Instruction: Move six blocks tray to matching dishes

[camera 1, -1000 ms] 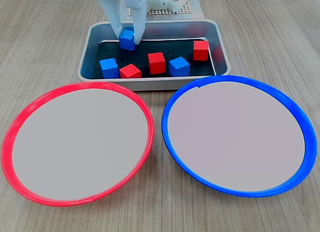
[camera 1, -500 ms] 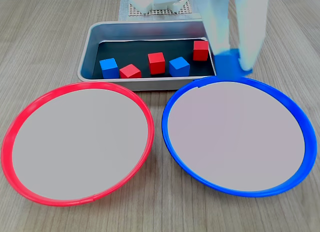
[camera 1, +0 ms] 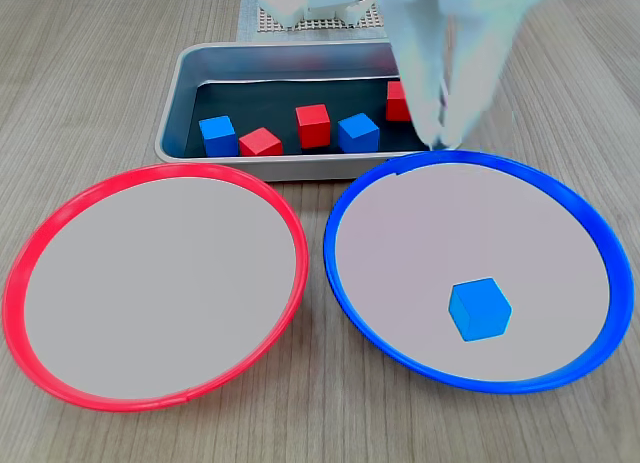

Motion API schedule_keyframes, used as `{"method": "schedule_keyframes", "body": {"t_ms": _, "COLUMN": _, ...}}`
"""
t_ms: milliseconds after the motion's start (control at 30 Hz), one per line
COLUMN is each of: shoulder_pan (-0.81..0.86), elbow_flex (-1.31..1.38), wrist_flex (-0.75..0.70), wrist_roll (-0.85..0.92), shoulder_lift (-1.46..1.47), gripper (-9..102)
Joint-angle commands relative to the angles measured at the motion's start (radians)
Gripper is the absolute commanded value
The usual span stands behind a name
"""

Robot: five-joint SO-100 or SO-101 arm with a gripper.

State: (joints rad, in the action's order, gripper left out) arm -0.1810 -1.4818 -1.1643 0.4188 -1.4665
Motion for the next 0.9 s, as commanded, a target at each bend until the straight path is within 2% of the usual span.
{"method": "schedule_keyframes", "body": {"t_ms": 0, "shoulder_pan": 0.057, "elbow_flex": -0.080, "wrist_flex": -0.287, "wrist_roll": 0.101, "shoulder_lift": -0.163, "gripper": 0}}
{"method": "schedule_keyframes", "body": {"t_ms": 100, "shoulder_pan": 0.107, "elbow_flex": -0.190, "wrist_flex": -0.393, "wrist_roll": 0.153, "shoulder_lift": -0.247, "gripper": 0}}
{"method": "schedule_keyframes", "body": {"t_ms": 133, "shoulder_pan": 0.123, "elbow_flex": -0.239, "wrist_flex": -0.397, "wrist_roll": 0.156, "shoulder_lift": -0.267, "gripper": 4}}
{"method": "schedule_keyframes", "body": {"t_ms": 233, "shoulder_pan": 0.135, "elbow_flex": -0.382, "wrist_flex": -0.314, "wrist_roll": 0.150, "shoulder_lift": -0.305, "gripper": 15}}
{"method": "schedule_keyframes", "body": {"t_ms": 333, "shoulder_pan": 0.114, "elbow_flex": -0.449, "wrist_flex": -0.207, "wrist_roll": 0.129, "shoulder_lift": -0.313, "gripper": 19}}
{"method": "schedule_keyframes", "body": {"t_ms": 567, "shoulder_pan": 0.061, "elbow_flex": -0.522, "wrist_flex": -0.006, "wrist_roll": 0.101, "shoulder_lift": -0.278, "gripper": 19}}
{"method": "schedule_keyframes", "body": {"t_ms": 867, "shoulder_pan": 0.103, "elbow_flex": -0.546, "wrist_flex": 0.080, "wrist_roll": 0.121, "shoulder_lift": -0.195, "gripper": 18}}
